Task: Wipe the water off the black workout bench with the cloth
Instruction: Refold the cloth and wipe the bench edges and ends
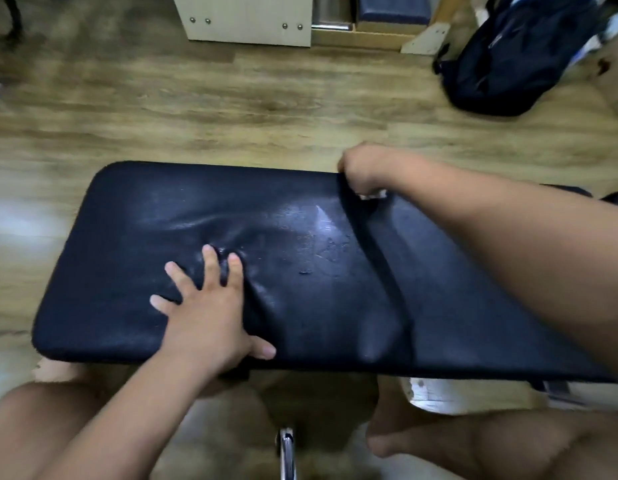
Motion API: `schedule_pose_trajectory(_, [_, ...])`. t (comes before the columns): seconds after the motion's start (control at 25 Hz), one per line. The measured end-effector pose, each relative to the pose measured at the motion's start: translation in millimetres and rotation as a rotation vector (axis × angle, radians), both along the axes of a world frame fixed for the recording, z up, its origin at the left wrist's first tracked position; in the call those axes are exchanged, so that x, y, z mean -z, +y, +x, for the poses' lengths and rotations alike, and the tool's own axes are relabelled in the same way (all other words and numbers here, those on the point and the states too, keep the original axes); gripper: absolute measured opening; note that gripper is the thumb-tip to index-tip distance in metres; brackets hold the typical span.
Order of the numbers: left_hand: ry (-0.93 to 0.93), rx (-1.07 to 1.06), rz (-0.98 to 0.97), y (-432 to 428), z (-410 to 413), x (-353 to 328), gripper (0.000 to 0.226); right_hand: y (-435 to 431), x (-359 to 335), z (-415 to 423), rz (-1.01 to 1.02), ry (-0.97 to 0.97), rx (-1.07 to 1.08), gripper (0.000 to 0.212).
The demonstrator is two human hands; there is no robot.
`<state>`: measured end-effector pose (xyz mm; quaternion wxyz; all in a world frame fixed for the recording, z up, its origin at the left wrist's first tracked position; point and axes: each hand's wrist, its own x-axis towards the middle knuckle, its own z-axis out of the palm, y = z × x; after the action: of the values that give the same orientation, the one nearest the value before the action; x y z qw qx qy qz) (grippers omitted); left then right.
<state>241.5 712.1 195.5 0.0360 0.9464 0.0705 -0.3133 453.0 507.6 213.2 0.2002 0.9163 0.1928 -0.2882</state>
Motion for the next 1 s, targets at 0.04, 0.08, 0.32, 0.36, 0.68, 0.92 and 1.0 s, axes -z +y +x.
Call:
schedule_pose_trajectory(0.04, [-0.011,-0.005,0.002,-1,0,-1,0.146,-30,0,-3,-0.065,0.008,0.039,0.028])
schedule_pose_trajectory(0.08, [-0.023,-0.006,0.001,0,0,-1,0.145,-60,0,-5,-0.106,-0.002,0.074,0.032])
schedule_pose_trajectory(0.32, [0.002,-0.01,0.033,-1,2,-6,0.144,-216,12,-15,-0.081,-0.082,0.376,0.03])
schedule_pose_trajectory(0.36, [-0.004,-0.006,0.035,-1,2,-6,0.145,-243,18,-16,-0.077,-0.118,0.442,0.036])
schedule_pose_trajectory(0.68, [-0.037,-0.037,0.013,-1,0,-3,0.143,-287,22,-118,0.132,-0.599,0.893,0.056])
schedule_pose_trajectory(0.92, [-0.09,-0.028,-0.002,2,-3,1,0.142,-164,40,-171,0.394,-0.707,0.691,0.025])
schedule_pose_trajectory(1.0, [-0.131,-0.023,-0.019,4,-6,4,0.142,-94,43,-174,0.484,-0.673,0.59,0.028])
